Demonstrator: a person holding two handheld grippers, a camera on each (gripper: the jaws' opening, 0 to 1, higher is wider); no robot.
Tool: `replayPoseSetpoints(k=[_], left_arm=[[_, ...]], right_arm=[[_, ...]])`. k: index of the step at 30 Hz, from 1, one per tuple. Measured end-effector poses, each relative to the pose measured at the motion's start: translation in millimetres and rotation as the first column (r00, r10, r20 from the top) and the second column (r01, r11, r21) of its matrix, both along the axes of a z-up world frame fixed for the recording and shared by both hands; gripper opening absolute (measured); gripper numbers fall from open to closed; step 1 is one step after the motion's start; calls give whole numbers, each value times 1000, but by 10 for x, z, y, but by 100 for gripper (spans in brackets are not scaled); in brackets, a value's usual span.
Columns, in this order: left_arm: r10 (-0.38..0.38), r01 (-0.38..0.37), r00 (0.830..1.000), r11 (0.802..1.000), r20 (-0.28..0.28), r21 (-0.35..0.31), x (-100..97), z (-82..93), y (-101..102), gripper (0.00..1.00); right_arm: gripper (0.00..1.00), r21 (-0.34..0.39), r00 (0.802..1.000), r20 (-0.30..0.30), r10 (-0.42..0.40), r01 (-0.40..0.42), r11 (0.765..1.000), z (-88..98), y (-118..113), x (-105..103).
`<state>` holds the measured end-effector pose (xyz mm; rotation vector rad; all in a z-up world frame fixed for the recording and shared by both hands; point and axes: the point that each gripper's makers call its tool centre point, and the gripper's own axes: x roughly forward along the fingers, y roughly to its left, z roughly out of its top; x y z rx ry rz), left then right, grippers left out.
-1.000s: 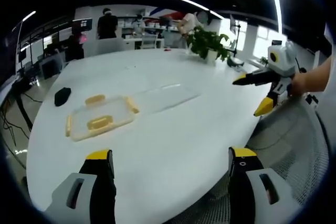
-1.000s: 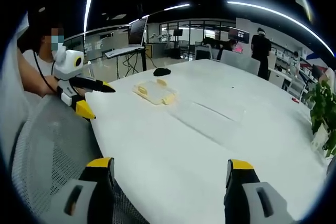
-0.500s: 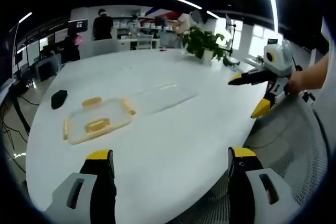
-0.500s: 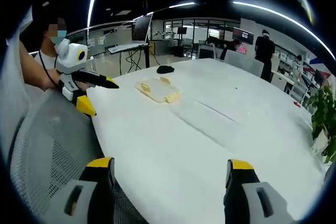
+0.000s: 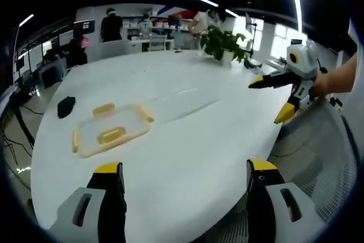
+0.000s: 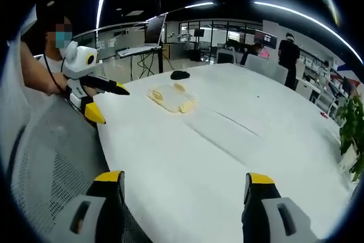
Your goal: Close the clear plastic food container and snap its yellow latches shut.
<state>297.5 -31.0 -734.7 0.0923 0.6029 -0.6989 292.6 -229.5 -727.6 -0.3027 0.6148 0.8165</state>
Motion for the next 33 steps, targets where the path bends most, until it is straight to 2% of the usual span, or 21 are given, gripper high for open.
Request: replayPoseSetpoints(k=[15, 33], left_arm=[[-18, 18, 1000, 1000, -3, 14, 149, -35, 105, 86], [-46, 46, 999, 998, -1, 41, 395, -73, 226, 84]], right_arm=[[85, -13, 1000, -7, 21, -21, 1000, -24, 89, 169], [85, -14, 997, -26, 73, -73, 997, -97, 339, 303]])
